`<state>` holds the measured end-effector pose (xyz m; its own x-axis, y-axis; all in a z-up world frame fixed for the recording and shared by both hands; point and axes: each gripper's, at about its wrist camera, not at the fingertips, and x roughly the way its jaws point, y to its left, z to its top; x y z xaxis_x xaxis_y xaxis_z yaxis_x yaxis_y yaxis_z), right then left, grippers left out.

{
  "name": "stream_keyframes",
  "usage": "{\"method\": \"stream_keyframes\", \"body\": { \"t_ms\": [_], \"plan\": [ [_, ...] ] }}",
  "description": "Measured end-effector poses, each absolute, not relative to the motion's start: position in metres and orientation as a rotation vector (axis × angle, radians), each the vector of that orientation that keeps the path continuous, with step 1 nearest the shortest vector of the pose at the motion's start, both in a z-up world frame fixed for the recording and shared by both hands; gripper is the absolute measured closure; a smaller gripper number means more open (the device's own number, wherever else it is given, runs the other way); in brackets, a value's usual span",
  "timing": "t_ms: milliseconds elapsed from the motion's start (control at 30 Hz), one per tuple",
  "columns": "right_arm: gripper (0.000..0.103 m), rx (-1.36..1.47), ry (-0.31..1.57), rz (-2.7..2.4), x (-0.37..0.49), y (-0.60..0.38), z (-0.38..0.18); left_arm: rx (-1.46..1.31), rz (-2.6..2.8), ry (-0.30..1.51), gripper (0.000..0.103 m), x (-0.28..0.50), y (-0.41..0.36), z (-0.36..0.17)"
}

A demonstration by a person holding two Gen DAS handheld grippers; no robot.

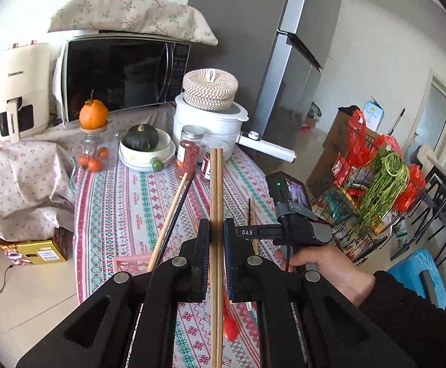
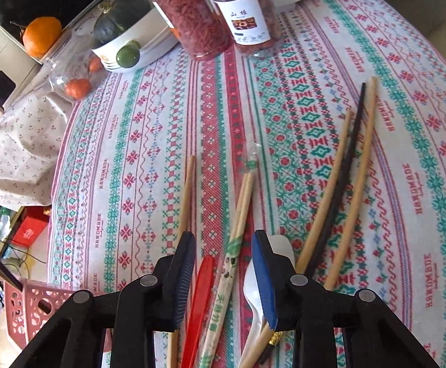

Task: Organize utensils
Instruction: 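Carry the chopsticks up toward the basket with the left tool while the right tool grasps a plastic-wrapped chopstick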

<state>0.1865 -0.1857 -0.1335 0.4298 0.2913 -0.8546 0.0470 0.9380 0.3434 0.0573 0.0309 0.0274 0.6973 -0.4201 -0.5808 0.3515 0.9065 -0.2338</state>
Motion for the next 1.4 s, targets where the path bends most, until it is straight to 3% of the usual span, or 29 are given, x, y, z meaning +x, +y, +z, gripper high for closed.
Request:
{"method": "stream_keyframes", "body": {
  "t_ms": [300, 367, 400, 467, 500, 733, 1100, 1400],
  "plan": [
    [0.073, 0.14, 1.161, 0.017, 0.213, -0.16, -0.168, -0.153, -0.393, 0.659, 0.094, 0.061, 0.06, 0.028],
    [0.079, 0.077, 1.154, 0.004, 0.215, -0.152, -0.168, -0.165, -0.386, 0.654, 0.094, 0.062, 0.064, 0.029],
    [0.088, 0.046, 1.158, 0.004, 0.216, -0.149, -0.169, -0.166, -0.383, 0.652, 0.094, 0.063, 0.065, 0.029],
    [0.097, 0.034, 1.158, 0.024, 0.216, -0.149, -0.17, -0.164, -0.37, 0.643, 0.094, 0.063, 0.068, 0.029],
    [0.097, 0.052, 1.164, 0.034, 0.216, -0.152, -0.171, -0.16, -0.364, 0.638, 0.094, 0.062, 0.069, 0.03],
    [0.098, 0.172, 1.034, 0.095, 0.191, -0.179, -0.124, -0.191, -0.338, 0.548, 0.094, 0.055, 0.08, 0.044],
    [0.098, 0.153, 0.784, 0.189, 0.122, -0.168, -0.044, -0.177, -0.197, 0.213, 0.094, 0.042, 0.088, 0.061],
    [0.098, 0.152, 0.712, 0.225, 0.098, -0.17, -0.022, -0.077, -0.14, 0.233, 0.094, 0.067, 0.075, 0.02]
  ]
}}
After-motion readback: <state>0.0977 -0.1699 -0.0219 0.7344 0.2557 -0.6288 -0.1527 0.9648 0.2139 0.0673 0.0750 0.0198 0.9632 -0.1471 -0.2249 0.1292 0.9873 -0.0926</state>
